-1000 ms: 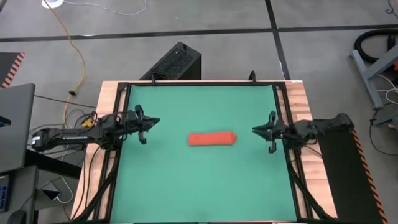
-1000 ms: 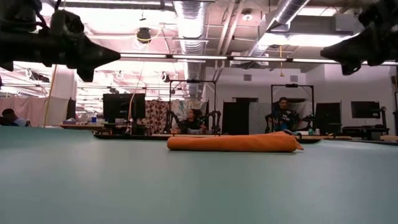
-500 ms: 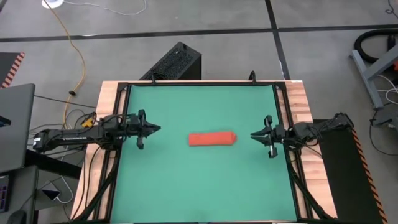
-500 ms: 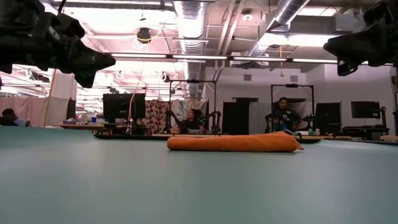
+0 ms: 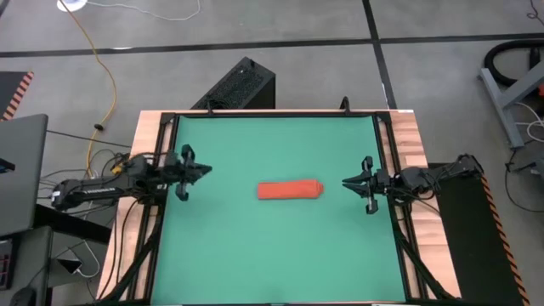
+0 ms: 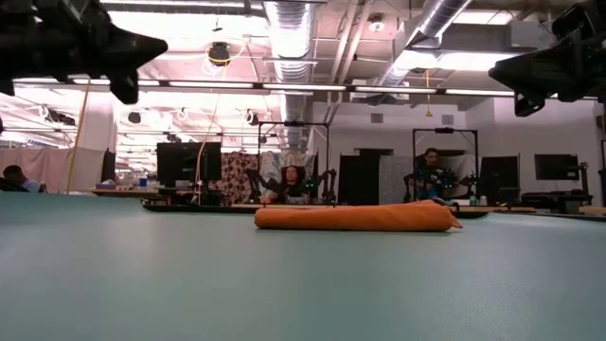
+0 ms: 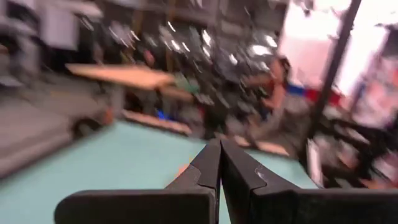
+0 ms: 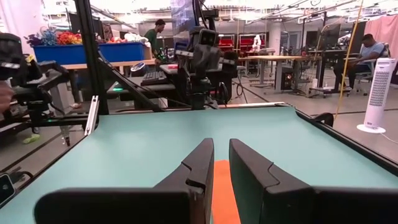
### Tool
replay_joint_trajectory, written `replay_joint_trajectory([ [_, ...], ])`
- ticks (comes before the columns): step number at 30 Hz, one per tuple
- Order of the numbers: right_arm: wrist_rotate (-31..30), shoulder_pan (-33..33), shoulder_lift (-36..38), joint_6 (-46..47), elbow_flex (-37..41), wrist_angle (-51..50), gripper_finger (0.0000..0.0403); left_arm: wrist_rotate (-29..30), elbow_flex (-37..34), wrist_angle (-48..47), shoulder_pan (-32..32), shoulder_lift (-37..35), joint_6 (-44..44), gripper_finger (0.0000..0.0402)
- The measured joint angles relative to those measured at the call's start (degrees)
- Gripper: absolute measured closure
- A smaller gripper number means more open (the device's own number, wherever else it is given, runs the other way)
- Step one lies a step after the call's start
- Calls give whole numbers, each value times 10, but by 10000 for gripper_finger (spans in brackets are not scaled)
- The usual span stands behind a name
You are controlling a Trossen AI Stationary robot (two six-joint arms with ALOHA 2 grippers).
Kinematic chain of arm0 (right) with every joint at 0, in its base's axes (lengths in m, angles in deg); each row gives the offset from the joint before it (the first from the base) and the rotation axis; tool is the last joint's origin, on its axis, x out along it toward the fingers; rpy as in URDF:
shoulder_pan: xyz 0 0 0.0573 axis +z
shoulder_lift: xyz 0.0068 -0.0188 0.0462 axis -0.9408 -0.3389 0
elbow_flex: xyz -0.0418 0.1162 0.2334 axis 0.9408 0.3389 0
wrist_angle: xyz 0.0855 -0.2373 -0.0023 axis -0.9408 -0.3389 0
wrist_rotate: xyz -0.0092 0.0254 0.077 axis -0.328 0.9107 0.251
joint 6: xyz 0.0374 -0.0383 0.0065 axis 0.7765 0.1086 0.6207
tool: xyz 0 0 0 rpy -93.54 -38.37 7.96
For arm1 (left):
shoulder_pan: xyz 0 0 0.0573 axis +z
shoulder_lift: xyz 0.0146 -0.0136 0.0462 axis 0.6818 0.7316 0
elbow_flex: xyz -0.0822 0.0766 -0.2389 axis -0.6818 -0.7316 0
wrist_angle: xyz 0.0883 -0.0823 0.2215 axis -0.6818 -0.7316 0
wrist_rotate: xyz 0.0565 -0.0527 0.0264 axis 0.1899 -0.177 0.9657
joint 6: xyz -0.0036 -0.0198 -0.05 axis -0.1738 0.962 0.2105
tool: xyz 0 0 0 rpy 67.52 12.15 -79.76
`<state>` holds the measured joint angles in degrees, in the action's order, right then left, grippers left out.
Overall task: Roll towel
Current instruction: Return to Home Position
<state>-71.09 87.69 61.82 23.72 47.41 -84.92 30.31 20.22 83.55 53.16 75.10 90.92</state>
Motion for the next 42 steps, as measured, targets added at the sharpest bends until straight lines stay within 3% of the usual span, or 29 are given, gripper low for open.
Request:
replay_joint_trajectory([
  [4,0,0,0,0,0,0,328,96,0,-47,0,-94,-53,401],
  [7,0,0,0,0,0,0,328,135,-4,-80,-2,-102,-78,401],
  [18,0,0,-5,0,0,0,328,78,-25,-138,-12,-101,-80,401],
  [27,0,0,-5,0,0,0,328,77,-25,-194,-12,-100,-24,401],
  [42,0,0,-5,0,1,0,328,74,-26,-190,-12,-99,-14,401],
])
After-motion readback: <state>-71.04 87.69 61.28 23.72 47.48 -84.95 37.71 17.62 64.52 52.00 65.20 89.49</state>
